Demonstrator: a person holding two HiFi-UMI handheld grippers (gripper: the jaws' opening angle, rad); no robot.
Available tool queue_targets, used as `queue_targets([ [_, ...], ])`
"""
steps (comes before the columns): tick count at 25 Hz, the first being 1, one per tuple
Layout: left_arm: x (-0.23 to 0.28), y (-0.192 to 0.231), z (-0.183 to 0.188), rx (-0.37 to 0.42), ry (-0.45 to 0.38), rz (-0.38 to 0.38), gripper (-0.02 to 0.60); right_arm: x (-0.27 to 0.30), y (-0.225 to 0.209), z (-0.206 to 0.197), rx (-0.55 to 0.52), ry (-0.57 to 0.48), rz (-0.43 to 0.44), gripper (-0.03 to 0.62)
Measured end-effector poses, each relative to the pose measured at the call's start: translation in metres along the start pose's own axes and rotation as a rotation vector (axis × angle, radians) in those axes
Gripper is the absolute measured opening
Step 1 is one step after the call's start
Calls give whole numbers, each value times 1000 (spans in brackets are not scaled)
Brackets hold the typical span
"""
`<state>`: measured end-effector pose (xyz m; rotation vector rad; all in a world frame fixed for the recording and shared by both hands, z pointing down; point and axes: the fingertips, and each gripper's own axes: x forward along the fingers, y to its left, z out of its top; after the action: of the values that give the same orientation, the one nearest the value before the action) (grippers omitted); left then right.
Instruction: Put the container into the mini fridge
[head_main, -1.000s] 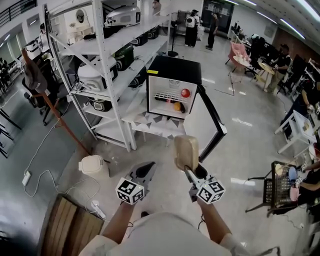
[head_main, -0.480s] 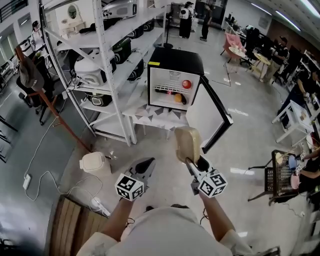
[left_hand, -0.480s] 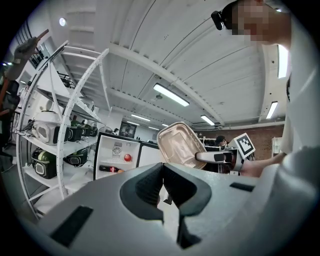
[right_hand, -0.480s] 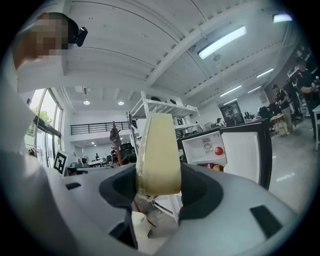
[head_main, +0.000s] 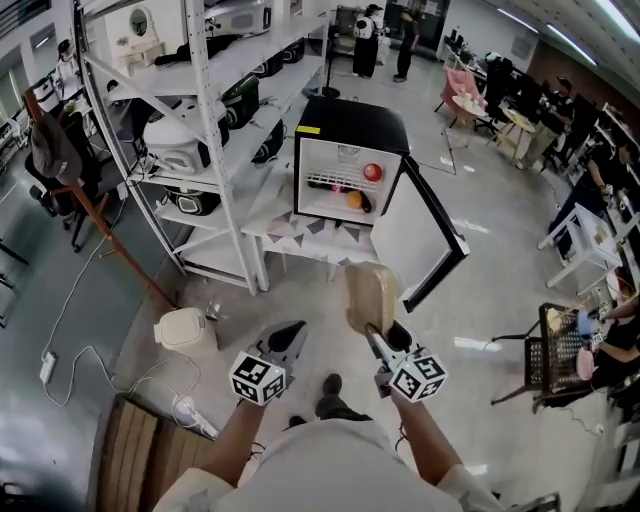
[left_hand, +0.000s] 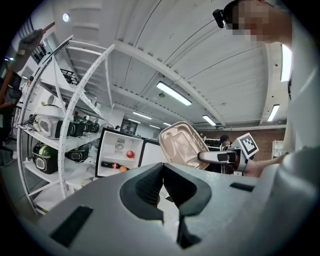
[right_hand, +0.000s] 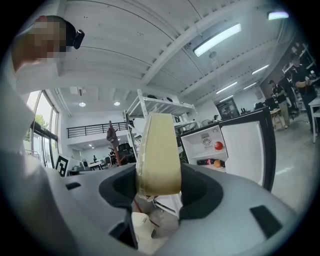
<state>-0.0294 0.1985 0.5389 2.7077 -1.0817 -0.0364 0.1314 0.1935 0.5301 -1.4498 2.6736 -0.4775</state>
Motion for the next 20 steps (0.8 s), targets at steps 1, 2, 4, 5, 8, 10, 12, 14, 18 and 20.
queue_targets([
  [1,2,4,-1,-1,3,4,5,4,-2,0,1,2,4,230],
  [2,3,8,-1,-1,5,10,5,9,-4,-1,2,4,8,230],
  [4,8,16,0,-1,6,23,5,20,-11,-2,7,7,15,230],
  [5,11,21,0,-1,6,29,5,26,-15,-2,10,9,18,230],
  [8,25,35,3,4,10,45,5,43,-27,0,14,12,27,230],
  [10,37,45,8,8,9,54,5,54,-37,4,15,11,36,230],
  [12,50,53,12,7,8,62,5,65,-48,8,16,11,40,230],
  [14,66,60,14,7,7,65,5,75,-63,12,16,13,38,230],
  [18,96,74,20,13,6,69,5,97,-91,21,15,15,38,230],
  [20,110,81,24,17,4,74,5,107,-103,25,11,18,44,230],
])
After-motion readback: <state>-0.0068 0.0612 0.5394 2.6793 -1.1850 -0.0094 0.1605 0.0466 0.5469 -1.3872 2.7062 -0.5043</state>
